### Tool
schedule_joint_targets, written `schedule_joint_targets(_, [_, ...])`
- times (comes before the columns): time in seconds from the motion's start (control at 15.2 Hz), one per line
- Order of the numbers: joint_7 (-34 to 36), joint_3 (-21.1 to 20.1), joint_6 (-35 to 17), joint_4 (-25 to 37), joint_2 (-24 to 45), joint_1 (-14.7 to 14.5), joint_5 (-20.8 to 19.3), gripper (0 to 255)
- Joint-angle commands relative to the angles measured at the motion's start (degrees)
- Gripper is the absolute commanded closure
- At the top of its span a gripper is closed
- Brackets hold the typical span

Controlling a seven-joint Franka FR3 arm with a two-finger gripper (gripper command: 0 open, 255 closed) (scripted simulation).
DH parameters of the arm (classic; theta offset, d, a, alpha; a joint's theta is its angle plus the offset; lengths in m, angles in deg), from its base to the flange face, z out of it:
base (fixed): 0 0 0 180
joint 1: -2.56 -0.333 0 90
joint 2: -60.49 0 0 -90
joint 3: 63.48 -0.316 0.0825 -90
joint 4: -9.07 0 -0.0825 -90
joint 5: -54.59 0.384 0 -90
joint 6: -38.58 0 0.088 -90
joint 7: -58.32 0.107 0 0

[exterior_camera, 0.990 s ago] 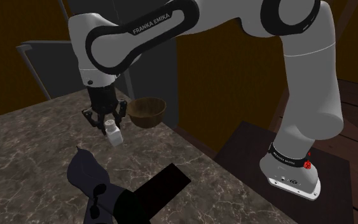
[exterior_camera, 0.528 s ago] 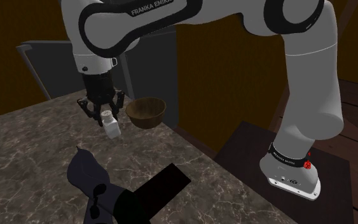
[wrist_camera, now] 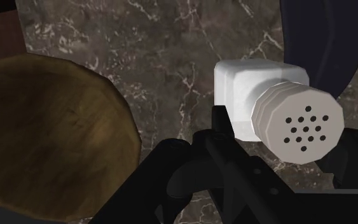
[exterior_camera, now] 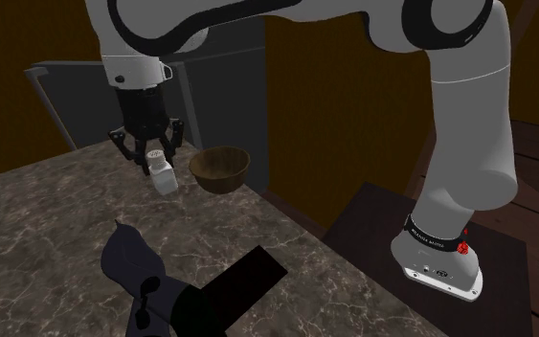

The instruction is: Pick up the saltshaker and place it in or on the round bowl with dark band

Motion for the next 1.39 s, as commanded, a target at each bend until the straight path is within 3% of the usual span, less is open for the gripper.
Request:
schedule_joint_targets(0.0, [0.17, -0.01, 1.82, 2.14, 0.34, -0.23, -0.14, 255])
schedule_joint_targets(0.4, [0.6, -0.1, 6.27, 7.1, 0.82, -0.78, -0.38, 255])
schedule_joint_targets(1.19, [-15.49, 4.13, 7.47, -1.02, -7.46, 11.94, 4.3, 255])
schedule_joint_targets(1.32, [-15.7, 4.18, 5.86, -2.84, -7.67, 12.03, 4.4, 255])
